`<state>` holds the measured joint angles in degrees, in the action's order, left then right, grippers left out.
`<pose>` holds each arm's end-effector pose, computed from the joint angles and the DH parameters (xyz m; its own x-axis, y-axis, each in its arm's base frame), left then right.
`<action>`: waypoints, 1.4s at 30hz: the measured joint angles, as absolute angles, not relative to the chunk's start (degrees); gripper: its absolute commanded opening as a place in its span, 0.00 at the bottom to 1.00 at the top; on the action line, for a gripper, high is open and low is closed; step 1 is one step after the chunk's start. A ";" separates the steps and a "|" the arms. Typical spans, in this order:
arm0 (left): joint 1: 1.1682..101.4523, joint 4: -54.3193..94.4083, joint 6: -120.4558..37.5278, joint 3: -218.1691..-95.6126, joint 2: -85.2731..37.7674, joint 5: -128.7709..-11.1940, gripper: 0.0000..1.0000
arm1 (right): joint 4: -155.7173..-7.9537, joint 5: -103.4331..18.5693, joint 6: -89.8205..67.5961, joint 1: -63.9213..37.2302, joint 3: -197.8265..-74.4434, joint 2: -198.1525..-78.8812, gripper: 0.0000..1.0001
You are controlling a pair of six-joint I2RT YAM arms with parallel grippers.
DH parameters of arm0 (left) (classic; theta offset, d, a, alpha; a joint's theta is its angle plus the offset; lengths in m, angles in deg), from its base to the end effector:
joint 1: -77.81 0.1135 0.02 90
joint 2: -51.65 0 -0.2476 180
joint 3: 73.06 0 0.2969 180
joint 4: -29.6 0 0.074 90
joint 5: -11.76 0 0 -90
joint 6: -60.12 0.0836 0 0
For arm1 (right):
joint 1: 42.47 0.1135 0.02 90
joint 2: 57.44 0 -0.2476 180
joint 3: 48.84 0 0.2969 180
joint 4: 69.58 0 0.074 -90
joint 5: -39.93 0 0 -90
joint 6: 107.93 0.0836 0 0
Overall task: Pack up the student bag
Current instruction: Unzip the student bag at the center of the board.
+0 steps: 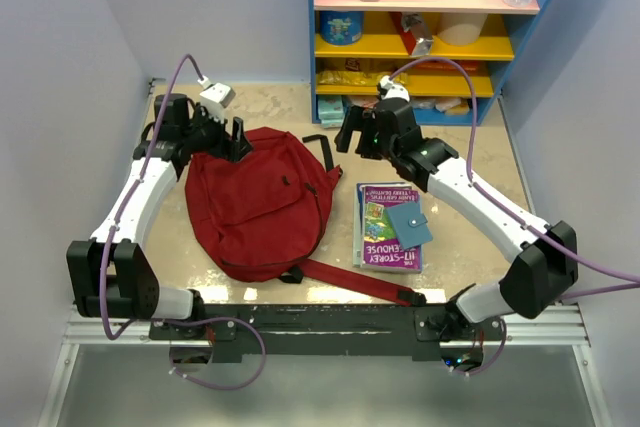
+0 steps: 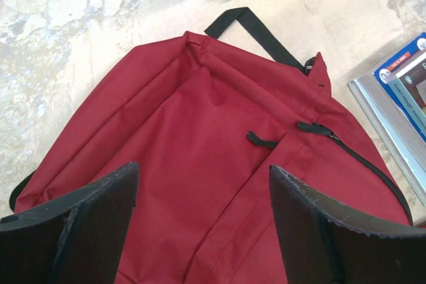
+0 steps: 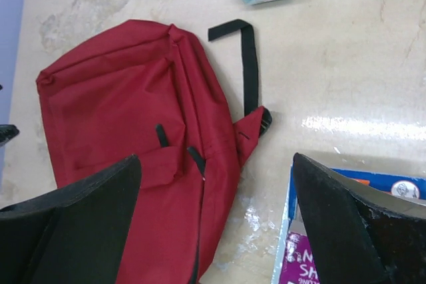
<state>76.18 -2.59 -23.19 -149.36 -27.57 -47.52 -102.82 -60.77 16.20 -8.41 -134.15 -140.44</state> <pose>0.3882 -0.0538 0.2577 -0.5195 0.1150 -0.8467 0.5061 0.8398 -0.1965 0.3570 0.2226 0.2910 -0.5872 0.2685 -0.7636 -0.1074 0.9092 0.4023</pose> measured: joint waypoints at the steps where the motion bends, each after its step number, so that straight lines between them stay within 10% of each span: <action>1: 76.16 -2.62 -23.08 -149.36 -27.57 -47.13 0.89 | -102.30 -60.44 16.14 -8.39 -134.15 -140.53 0.99; 10: 76.25 -2.11 -21.13 -149.36 -30.28 -43.04 0.96 | -98.67 -60.01 12.66 0.97 -142.17 -153.46 0.99; 25: 80.62 0.84 -17.68 -157.21 -44.83 -45.47 0.91 | -95.94 -65.21 5.36 6.87 -147.46 -168.96 0.61; 42: 80.64 5.06 -13.15 -156.10 -49.03 -51.50 0.85 | -95.33 -68.25 3.53 6.87 -143.59 -173.29 0.50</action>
<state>80.64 5.06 -13.15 -156.10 -49.03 -51.50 -95.33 -68.25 3.53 6.87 -143.59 -173.29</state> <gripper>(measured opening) 0.861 0.515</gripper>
